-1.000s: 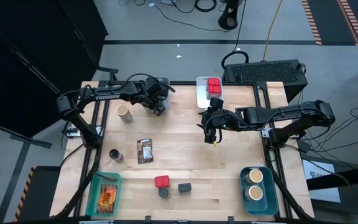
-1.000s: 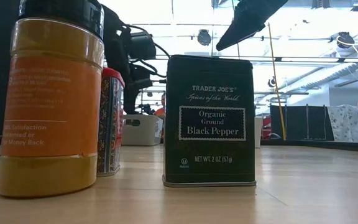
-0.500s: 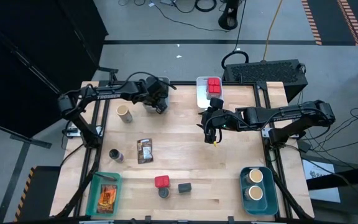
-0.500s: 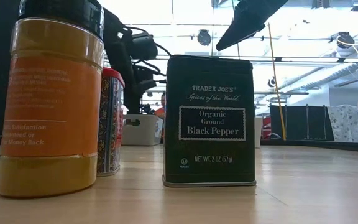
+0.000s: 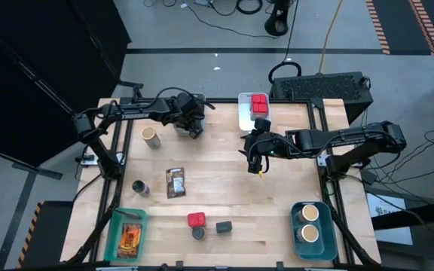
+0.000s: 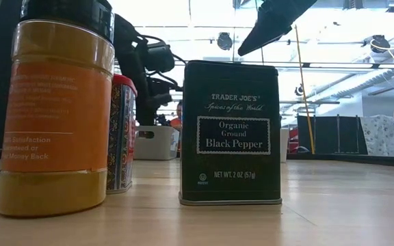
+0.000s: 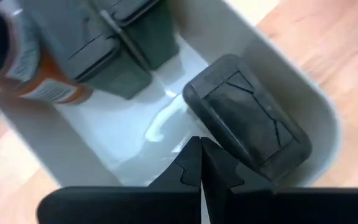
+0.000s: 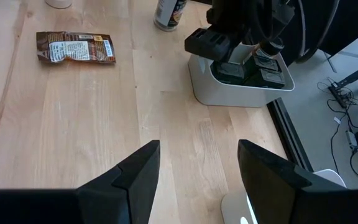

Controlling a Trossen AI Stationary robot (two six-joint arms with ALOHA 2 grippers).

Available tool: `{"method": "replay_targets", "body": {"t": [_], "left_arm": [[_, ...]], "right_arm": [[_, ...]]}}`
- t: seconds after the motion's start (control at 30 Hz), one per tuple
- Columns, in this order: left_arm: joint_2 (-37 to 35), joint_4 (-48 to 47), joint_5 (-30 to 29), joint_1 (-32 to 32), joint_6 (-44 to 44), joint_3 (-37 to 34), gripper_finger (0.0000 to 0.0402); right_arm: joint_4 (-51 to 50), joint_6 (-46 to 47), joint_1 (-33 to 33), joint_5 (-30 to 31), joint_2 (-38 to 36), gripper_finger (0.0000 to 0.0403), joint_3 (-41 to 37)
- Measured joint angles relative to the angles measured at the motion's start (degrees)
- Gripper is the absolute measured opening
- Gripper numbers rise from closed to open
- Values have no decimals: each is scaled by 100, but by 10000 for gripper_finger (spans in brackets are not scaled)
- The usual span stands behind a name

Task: Sort spices by type
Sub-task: Put the black spice can into the gray bin, then put the orange spice pack into the green bin

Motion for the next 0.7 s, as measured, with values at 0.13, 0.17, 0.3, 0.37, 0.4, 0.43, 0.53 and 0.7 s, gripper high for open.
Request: {"method": "replay_targets", "body": {"t": [0.13, 0.17, 0.3, 0.37, 0.4, 0.43, 0.53, 0.7], "left_arm": [[0, 217, 306, 0, 109, 0, 3], [0, 256, 362, 0, 119, 0, 3], [0, 315, 407, 0, 110, 0, 3], [0, 236, 377, 0, 91, 0, 3], [0, 200, 366, 0, 31, 0, 3], [0, 168, 361, 0, -19, 0, 4], [0, 27, 331, 0, -42, 0, 5], [-130, -97, 120, -17, -57, 0, 5]], "right_arm": [[1, -2, 0, 0, 0, 199, 0], [2, 0, 0, 0, 0, 199, 0], [-1, 0, 0, 0, 0, 199, 0], [2, -2, 0, 0, 0, 199, 0], [1, 0, 0, 0, 0, 199, 0], [-1, 0, 0, 0, 0, 199, 0], [0, -1, 0, 0, 0, 199, 0], [1, -1, 0, 9, 0, 199, 0]]}}
